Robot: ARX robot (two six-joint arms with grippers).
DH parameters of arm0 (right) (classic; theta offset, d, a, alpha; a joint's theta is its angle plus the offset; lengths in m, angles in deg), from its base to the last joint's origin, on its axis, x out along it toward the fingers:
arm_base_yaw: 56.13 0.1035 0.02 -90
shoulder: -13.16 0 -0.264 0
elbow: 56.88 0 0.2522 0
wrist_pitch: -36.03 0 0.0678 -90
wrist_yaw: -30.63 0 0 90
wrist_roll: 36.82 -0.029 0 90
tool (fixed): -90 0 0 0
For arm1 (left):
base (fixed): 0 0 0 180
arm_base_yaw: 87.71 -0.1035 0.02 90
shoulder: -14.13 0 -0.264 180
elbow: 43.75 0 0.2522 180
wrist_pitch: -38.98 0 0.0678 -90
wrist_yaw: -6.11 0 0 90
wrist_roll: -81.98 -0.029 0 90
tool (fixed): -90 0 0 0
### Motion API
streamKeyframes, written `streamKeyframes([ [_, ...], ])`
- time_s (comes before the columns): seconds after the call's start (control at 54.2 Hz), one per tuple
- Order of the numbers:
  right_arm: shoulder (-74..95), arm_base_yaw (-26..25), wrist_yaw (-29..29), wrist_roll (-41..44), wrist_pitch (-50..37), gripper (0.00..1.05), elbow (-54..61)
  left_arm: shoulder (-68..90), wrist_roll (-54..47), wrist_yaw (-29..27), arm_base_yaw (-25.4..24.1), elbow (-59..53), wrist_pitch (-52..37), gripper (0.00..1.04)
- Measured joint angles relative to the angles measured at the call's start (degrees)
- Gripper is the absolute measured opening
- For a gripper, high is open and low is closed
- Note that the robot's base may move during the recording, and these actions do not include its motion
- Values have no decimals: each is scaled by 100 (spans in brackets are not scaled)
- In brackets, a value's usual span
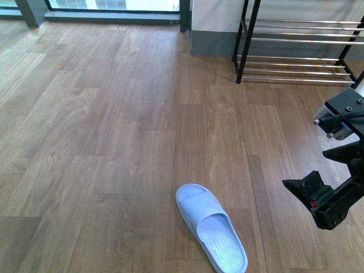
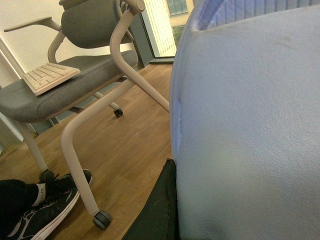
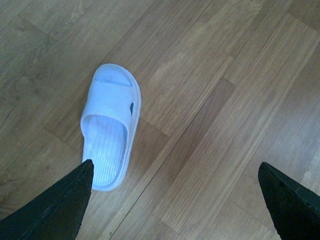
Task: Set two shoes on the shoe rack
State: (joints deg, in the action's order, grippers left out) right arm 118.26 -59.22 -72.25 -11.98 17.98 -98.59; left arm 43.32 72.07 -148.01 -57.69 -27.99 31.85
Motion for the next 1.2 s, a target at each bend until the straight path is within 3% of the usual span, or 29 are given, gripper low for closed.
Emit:
streamKeyframes([
  [0.351, -1709, 24, -376, 20, 634, 95, 695, 0, 0, -2, 0, 0, 0, 2],
  [0.849, -1659, 507, -348, -153, -105, 95, 1029, 0, 2, 0, 0, 0, 0, 2],
  [0.979, -933, 485, -302, -79, -409, 95, 1014, 0, 0, -4, 0, 0, 0, 2],
  [1.071, 313, 170, 232, -125, -223, 95, 654, 0, 0, -13, 0, 0, 0, 2],
  [1.2, 2247, -170, 673, 55, -885, 95, 122, 0, 0, -4, 0, 0, 0, 2],
])
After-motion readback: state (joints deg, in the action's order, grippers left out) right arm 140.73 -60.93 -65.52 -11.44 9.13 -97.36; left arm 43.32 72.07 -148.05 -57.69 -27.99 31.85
